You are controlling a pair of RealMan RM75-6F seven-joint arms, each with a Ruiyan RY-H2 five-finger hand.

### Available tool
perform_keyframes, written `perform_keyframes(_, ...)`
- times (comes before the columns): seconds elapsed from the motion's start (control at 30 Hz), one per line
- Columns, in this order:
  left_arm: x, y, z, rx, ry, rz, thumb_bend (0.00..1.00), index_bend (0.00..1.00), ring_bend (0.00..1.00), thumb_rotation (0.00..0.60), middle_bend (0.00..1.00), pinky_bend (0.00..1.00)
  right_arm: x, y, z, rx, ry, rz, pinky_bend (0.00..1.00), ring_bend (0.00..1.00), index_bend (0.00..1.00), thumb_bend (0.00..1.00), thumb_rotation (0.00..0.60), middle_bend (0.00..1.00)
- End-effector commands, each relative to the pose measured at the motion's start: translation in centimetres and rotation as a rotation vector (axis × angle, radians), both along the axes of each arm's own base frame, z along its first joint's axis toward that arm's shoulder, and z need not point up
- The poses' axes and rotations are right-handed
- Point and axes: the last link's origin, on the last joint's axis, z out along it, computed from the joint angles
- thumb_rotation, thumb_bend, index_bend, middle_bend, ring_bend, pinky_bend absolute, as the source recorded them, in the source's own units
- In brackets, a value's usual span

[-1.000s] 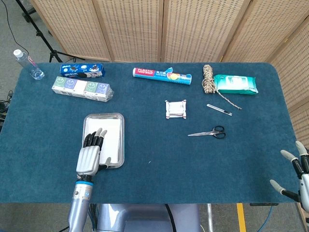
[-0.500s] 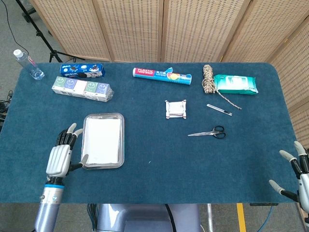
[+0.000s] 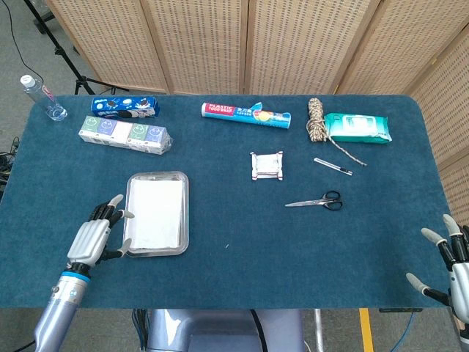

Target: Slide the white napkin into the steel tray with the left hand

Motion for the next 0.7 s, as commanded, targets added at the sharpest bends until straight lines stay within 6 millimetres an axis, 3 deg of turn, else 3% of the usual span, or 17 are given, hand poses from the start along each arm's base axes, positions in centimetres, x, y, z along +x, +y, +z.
perform_keyframes(0.03,1.2,1.8,0.8,-0.065,0.05,-0.012,0.36,0.32,0.0,0.6,0.0,0.0,0.0,0.0,0.1,-0.003,-0.001,0.0,0.0,0.0,0.21,0.05,0.6,0.0)
perform_keyframes(0.7,3.0,4.1,-2.5,-0.223,0.065,0.04,0.36,0.32,0.0,0.6,0.0,0.0,-0.1,-0.1,0.2,-0.004,-0.006,-0.003,0.0,0.0,0.21,0.05,0.6,0.0)
